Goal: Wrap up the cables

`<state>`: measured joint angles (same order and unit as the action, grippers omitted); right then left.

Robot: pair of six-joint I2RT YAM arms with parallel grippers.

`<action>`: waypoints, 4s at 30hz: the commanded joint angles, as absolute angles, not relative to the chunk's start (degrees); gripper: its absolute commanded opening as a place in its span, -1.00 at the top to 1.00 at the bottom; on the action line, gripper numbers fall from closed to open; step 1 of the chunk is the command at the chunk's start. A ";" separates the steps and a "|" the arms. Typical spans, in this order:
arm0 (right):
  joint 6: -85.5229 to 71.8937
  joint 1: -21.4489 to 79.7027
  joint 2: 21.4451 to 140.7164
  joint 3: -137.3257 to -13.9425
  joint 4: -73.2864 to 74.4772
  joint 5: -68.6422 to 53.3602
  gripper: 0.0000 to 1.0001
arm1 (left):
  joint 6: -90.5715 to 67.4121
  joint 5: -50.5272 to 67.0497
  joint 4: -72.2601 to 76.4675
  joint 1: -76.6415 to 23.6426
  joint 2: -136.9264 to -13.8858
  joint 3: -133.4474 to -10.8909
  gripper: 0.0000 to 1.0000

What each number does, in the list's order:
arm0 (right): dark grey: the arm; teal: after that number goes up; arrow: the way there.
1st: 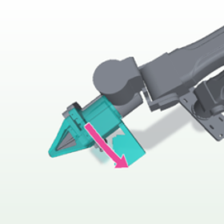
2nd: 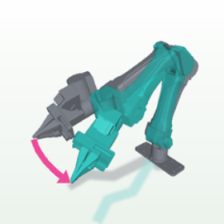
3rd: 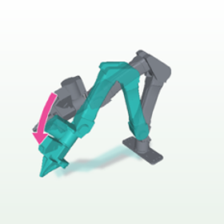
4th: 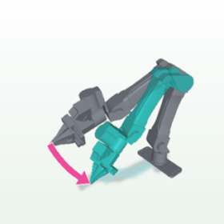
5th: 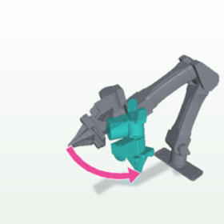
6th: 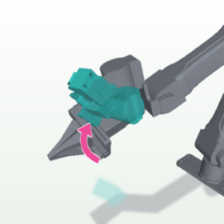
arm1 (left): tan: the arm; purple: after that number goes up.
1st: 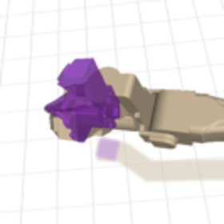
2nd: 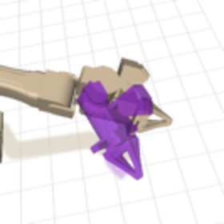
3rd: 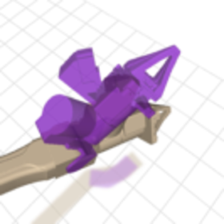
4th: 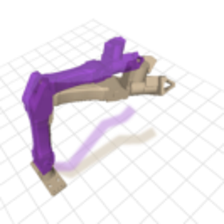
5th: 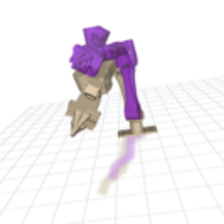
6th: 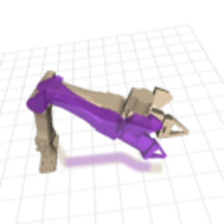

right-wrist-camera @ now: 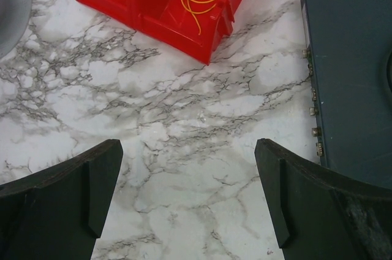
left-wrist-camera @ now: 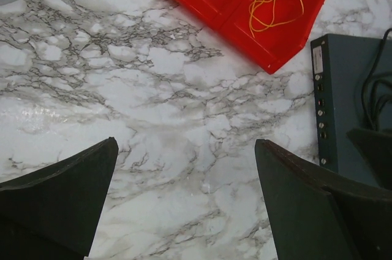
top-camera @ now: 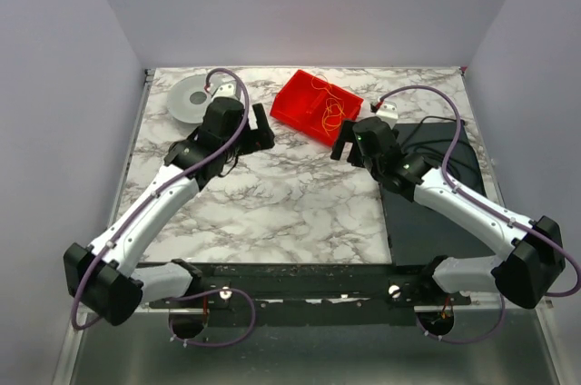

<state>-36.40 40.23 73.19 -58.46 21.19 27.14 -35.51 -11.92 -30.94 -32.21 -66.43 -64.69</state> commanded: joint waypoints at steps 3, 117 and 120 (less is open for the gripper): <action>-35.79 40.50 73.74 -59.67 22.60 26.42 -1.00 | -41.99 -0.14 -24.49 -24.61 -78.70 -71.52 -0.89; -35.10 39.03 87.72 -70.20 24.44 19.58 -1.00 | -33.58 -14.00 -35.87 -16.24 -78.70 -72.53 1.00; -35.00 38.17 88.35 -70.55 24.10 18.51 -1.00 | -34.20 -18.49 -37.22 -21.44 -78.66 -71.36 1.00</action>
<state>-35.07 39.18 87.64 -68.66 23.29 17.37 -37.95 -6.70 -28.45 -16.78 -79.64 -71.57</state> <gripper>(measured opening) 0.998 0.031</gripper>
